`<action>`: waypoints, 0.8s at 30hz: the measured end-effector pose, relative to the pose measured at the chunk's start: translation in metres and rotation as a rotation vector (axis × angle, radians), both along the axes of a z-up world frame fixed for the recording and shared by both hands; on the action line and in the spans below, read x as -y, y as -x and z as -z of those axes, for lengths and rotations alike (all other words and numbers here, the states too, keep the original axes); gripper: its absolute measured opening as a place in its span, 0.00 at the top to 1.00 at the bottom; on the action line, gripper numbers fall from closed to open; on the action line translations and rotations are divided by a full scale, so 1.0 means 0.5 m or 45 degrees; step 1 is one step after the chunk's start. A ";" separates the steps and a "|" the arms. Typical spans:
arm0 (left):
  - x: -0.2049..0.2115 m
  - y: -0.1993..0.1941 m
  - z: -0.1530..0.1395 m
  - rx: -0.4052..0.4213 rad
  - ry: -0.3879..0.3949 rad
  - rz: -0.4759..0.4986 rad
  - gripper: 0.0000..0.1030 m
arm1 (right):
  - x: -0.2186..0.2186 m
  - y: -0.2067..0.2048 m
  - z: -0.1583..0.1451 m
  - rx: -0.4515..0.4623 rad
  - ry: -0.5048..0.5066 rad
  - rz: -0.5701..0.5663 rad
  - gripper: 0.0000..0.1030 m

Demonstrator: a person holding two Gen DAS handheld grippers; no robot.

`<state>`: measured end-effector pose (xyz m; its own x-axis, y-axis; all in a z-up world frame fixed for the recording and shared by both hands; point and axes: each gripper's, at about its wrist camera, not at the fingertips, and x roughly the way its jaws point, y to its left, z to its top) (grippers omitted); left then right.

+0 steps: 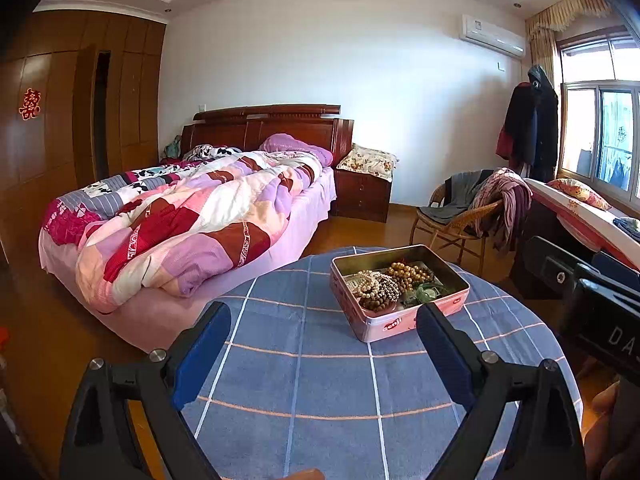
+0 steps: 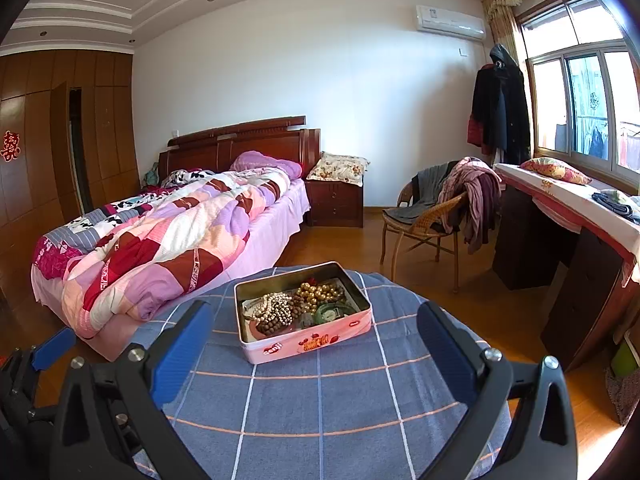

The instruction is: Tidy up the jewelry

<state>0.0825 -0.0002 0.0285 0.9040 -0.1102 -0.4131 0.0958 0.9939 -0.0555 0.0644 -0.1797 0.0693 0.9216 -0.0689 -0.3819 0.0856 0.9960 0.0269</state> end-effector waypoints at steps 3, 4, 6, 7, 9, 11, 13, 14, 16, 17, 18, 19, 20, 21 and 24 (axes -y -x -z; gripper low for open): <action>-0.002 0.000 -0.002 0.001 -0.003 0.002 0.09 | 0.003 0.001 -0.004 0.000 0.002 0.000 0.00; -0.002 -0.001 -0.001 0.001 -0.001 0.001 0.09 | 0.003 0.001 -0.004 -0.001 0.001 0.001 0.00; -0.002 0.000 -0.004 0.006 -0.002 0.002 0.09 | 0.002 0.001 -0.004 0.000 -0.002 -0.001 0.00; -0.002 0.000 -0.005 0.007 -0.003 0.002 0.09 | 0.002 0.001 -0.004 0.000 0.000 0.001 0.00; -0.001 0.001 -0.006 0.009 -0.007 0.001 0.09 | 0.002 0.002 -0.005 0.002 -0.002 0.002 0.00; 0.000 0.003 -0.008 0.013 -0.010 -0.003 0.09 | 0.002 0.000 -0.003 0.000 0.000 -0.001 0.00; 0.001 0.004 -0.009 0.018 -0.014 -0.001 0.09 | 0.002 0.001 -0.004 0.000 0.003 0.001 0.00; 0.002 0.005 -0.011 0.024 -0.018 0.001 0.09 | 0.003 0.001 -0.006 0.001 0.003 0.002 0.00; 0.003 0.006 -0.012 0.032 -0.025 0.001 0.09 | 0.003 0.002 -0.006 0.002 0.002 0.001 0.00; 0.004 0.006 -0.013 0.035 -0.031 -0.001 0.09 | 0.003 0.001 -0.005 0.001 0.003 0.001 0.00; 0.005 0.005 -0.013 0.036 -0.035 -0.003 0.09 | 0.003 0.001 -0.005 0.001 0.004 0.003 0.00; 0.005 0.005 -0.013 0.038 -0.037 -0.005 0.09 | 0.004 0.002 -0.007 0.002 0.006 0.006 0.00; 0.006 0.005 -0.013 0.041 -0.041 -0.009 0.09 | 0.004 0.004 -0.009 0.003 0.007 0.009 0.00; 0.006 0.005 -0.012 0.044 -0.044 -0.016 0.09 | 0.006 0.004 -0.011 0.003 0.007 0.009 0.00; 0.006 0.004 -0.011 0.047 -0.059 -0.049 0.09 | 0.007 0.003 -0.013 -0.003 0.005 0.006 0.00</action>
<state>0.0805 -0.0032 0.0339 0.9218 -0.0570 -0.3835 0.0589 0.9982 -0.0068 0.0629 -0.1832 0.0758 0.9205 -0.0750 -0.3834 0.0906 0.9956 0.0228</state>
